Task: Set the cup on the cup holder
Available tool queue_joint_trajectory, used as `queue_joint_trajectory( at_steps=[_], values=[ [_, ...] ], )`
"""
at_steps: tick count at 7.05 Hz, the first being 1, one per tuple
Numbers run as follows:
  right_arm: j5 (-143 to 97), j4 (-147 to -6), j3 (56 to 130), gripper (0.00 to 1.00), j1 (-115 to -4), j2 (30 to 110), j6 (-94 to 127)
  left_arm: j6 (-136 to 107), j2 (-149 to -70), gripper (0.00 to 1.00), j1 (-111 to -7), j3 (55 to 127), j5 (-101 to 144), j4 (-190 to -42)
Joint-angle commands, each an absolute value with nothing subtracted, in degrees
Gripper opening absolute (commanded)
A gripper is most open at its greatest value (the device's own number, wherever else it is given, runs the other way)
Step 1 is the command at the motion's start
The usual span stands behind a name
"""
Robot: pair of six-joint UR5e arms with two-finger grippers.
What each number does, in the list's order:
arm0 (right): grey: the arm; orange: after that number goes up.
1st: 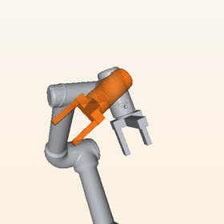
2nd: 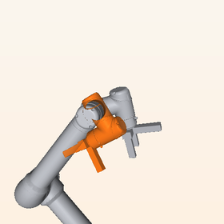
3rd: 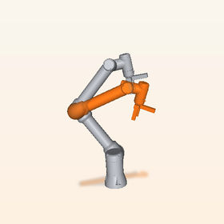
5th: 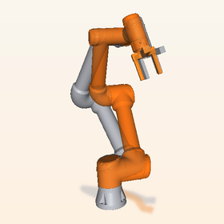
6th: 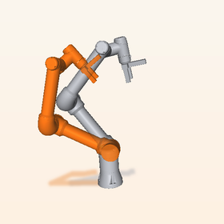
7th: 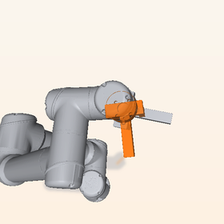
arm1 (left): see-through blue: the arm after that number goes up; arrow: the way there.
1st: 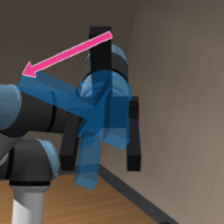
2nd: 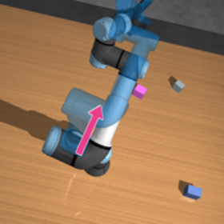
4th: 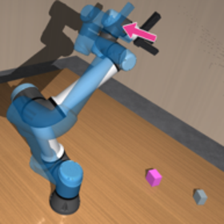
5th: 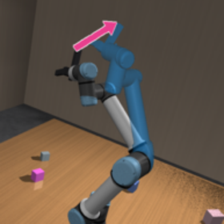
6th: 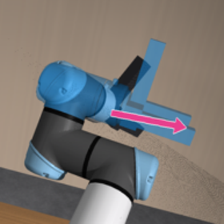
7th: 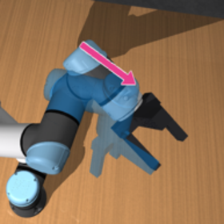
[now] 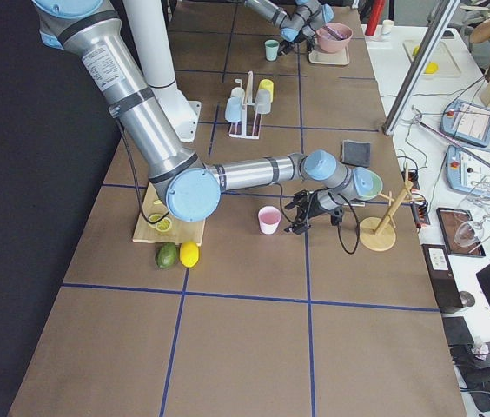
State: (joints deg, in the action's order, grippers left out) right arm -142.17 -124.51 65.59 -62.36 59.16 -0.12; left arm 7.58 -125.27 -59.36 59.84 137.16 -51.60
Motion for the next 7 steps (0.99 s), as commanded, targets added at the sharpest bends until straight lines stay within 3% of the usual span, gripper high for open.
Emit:
queue_joint_trajectory(
  at_steps=[1, 7],
  values=[
    [-142.03, -124.54, 65.57, 1.0, -60.21, 60.64, -0.26, 7.65, -125.94, 1.0, -59.24, 59.68, 137.37, -47.48],
    [-142.12, -124.54, 65.65, 1.0, -59.24, 61.7, -0.35, 7.73, -125.24, 1.0, -55.99, 59.77, 137.37, -42.39]
  ],
)
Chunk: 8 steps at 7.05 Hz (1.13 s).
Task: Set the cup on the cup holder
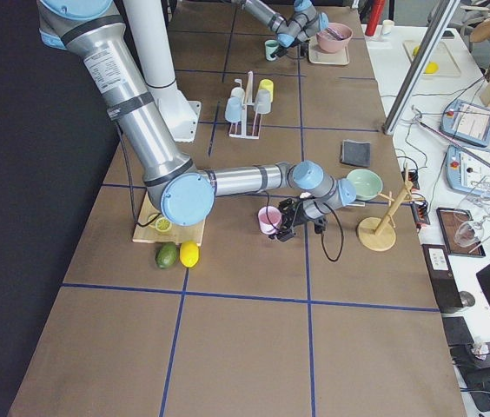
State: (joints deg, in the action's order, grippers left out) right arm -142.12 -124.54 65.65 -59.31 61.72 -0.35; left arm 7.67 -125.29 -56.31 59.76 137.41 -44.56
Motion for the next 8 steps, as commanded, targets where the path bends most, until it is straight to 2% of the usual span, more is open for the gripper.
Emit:
queue_joint_trajectory(
  at_steps=[1, 3, 4, 5, 6, 8],
  values=[
    [-142.21, -124.54, 65.65, 1.0, -59.24, 61.7, -0.35, 7.73, -125.24, 1.0, -55.99, 59.77, 137.37, -40.88],
    [-142.29, -124.54, 65.65, 1.0, -59.24, 61.52, -0.35, 7.91, -124.98, 0.99, -55.99, 59.85, 137.46, -40.08],
    [-142.29, -124.72, 65.65, 1.0, -59.24, 61.52, -0.35, 7.82, -124.89, 0.69, -55.99, 60.11, 137.46, -40.08],
    [-142.29, -124.72, 65.65, 1.0, -59.24, 61.61, -0.35, 7.82, -124.89, 0.21, -55.99, 60.29, 137.37, -39.9],
    [-142.29, -124.72, 65.74, 0.99, -59.15, 61.61, -0.35, 7.91, -124.89, 0.05, -56.68, 60.99, 137.37, -39.55],
    [-142.29, -124.63, 65.65, 0.92, -58.89, 61.79, -0.35, 11.33, -125.68, 0.02, -59.57, 63.36, 137.37, -38.5]
  ],
)
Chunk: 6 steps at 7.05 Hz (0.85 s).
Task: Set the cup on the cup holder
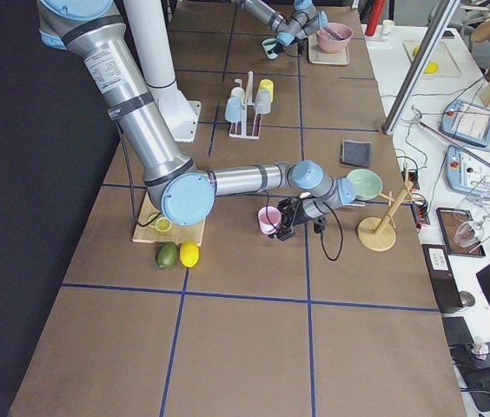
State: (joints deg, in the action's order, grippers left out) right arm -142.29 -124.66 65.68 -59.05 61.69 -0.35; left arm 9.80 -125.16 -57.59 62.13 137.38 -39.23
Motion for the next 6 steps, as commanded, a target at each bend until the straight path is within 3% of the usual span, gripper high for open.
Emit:
queue_joint_trajectory(
  at_steps=[1, 2, 3, 4, 6],
  values=[
    [-142.38, -124.63, 65.65, 0.74, -58.71, 61.79, -0.18, 11.42, -125.68, 0.02, -61.24, 66.68, 137.2, -38.76],
    [-142.38, -124.72, 65.65, 0.4, -58.62, 61.79, -0.18, 11.34, -125.6, 0.02, -61.35, 72.36, 136.68, -38.93],
    [-142.73, -125.06, 65.65, 0.12, -58.71, 61.79, -0.09, 10.99, -125.33, 0.02, -62.3, 76.77, 136.84, -41.28],
    [-143.69, -125.16, 65.65, 0.01, -58.71, 61.7, -0.09, 11.33, -125.68, 0.03, -63.62, 78.56, 136.67, -44.53],
    [-142.92, -126.3, 68.61, 0.0, -61.24, 60.91, -0.09, 10.64, -125.33, 0.03, -63.72, 84.87, 134.91, -52.53]
  ],
)
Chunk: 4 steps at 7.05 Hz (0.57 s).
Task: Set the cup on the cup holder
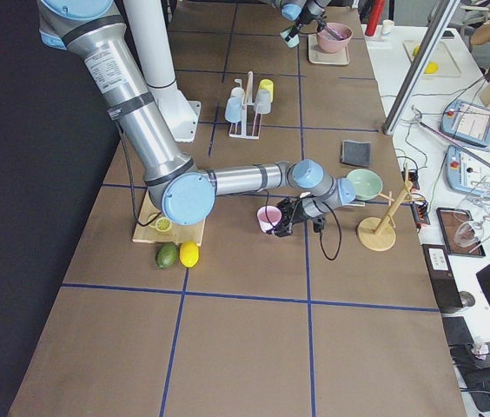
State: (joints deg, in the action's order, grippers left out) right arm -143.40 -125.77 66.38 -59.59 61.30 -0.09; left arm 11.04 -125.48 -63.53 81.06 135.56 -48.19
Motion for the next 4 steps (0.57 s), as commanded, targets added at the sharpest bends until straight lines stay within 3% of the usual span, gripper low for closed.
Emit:
queue_joint_trajectory(
  at_steps=[1, 3, 4],
  values=[
    [-141.0, -126.3, 72.56, 0.0, -62.74, 60.3, 2.61, 10.55, -125.25, 0.04, -63.37, 85.86, 134.91, -57.6],
    [-139.48, -125.34, 73.38, 0.0, -62.84, 55.39, 8.77, 10.72, -124.98, 0.05, -62.32, 87.79, 135.17, -68.32],
    [-139.4, -124.64, 77.83, 0.0, -63.19, 55.37, 12.36, 10.64, -123.85, 0.06, -60.49, 91.28, 135.26, -74.56]
  ],
)
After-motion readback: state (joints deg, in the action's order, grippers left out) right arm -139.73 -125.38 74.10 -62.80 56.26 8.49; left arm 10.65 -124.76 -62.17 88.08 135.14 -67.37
